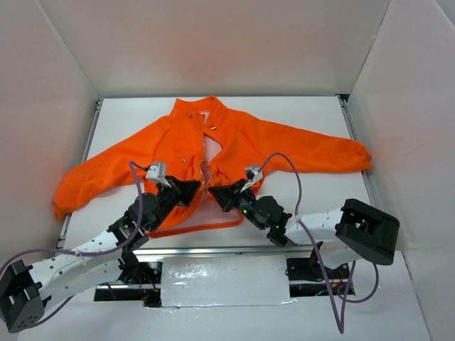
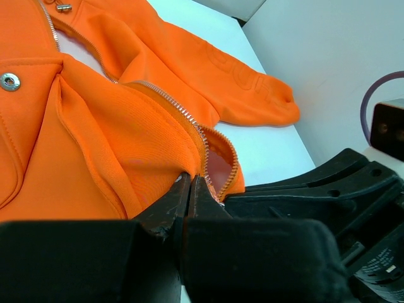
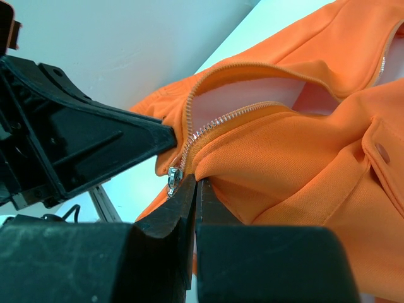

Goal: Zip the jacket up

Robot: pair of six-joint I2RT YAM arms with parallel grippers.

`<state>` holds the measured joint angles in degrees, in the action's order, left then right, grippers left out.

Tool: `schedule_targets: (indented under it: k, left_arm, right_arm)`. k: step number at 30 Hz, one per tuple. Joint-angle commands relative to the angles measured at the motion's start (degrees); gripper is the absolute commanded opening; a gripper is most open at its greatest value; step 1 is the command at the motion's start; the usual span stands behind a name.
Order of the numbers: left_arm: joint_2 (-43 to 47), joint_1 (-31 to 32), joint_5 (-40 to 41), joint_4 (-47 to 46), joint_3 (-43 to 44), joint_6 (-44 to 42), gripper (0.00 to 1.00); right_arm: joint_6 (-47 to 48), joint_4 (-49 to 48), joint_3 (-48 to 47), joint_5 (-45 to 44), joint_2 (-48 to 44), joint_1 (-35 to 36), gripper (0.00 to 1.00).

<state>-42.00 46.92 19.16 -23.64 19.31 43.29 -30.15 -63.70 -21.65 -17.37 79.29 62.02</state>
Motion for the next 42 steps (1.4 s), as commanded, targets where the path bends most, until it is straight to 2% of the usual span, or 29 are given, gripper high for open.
schedule_targets:
  k: [1,7,27,42]
  left_arm:
    - [-0.5,0.0,-1.0,-3.5,1.3,-2.3,0.00]
    - [-1.1,0.0,-3.9,-5.6,0.6,-4.4,0.00]
    - [-0.1,0.0,1.5,-3.8,0.7,-3.9,0.00]
    - [-1.2,0.5,4.5,-4.8,1.0,-4.1,0.00]
  right_arm:
    - [0.8,-1.3,-1.6,-0.8,-2.7,0.3,0.00]
    - [1.0,1.9,-2.6,-1.8,-3.3,0.4,0.00]
    - [-1.7,9.8,-4.3,-2.9,-4.3,0.7,0.00]
    - [-6.6,18.5,-8.8,-7.3,-4.4,2.6,0.00]
